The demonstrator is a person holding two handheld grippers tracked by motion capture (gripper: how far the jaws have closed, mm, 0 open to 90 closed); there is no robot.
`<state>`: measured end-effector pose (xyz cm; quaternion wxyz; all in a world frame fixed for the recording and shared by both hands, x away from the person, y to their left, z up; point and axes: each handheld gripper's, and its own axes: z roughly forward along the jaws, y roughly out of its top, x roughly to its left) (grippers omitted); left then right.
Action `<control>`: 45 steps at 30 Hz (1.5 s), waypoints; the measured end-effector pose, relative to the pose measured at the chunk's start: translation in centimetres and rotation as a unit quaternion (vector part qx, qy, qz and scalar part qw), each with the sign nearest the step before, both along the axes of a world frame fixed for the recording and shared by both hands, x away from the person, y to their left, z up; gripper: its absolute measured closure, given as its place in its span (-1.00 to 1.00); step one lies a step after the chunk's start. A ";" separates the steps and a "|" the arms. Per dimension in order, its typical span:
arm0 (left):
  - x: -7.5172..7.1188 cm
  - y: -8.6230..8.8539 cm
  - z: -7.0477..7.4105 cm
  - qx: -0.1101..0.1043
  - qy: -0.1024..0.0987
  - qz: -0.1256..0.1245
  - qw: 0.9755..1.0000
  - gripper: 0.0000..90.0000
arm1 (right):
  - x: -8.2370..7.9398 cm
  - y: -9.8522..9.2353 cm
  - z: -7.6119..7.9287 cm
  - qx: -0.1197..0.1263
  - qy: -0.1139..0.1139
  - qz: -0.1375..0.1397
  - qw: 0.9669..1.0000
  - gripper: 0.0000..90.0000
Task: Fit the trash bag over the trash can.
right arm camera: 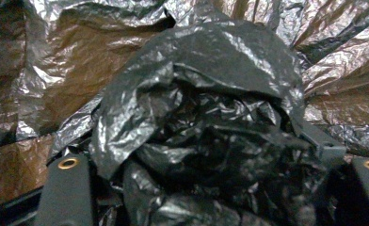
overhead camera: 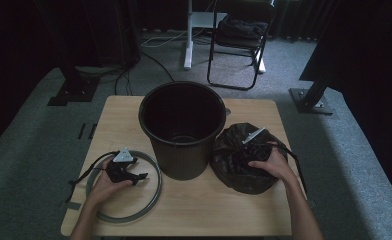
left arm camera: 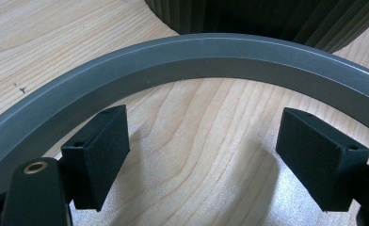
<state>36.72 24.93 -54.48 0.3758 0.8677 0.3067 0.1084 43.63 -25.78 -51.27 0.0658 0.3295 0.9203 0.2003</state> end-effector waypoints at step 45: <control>0.0 0.0 0.0 -0.001 0.000 0.000 1.000 -0.60 | -1.6 -2.2 1.2 0.037 -0.032 0.003 0.999 0.88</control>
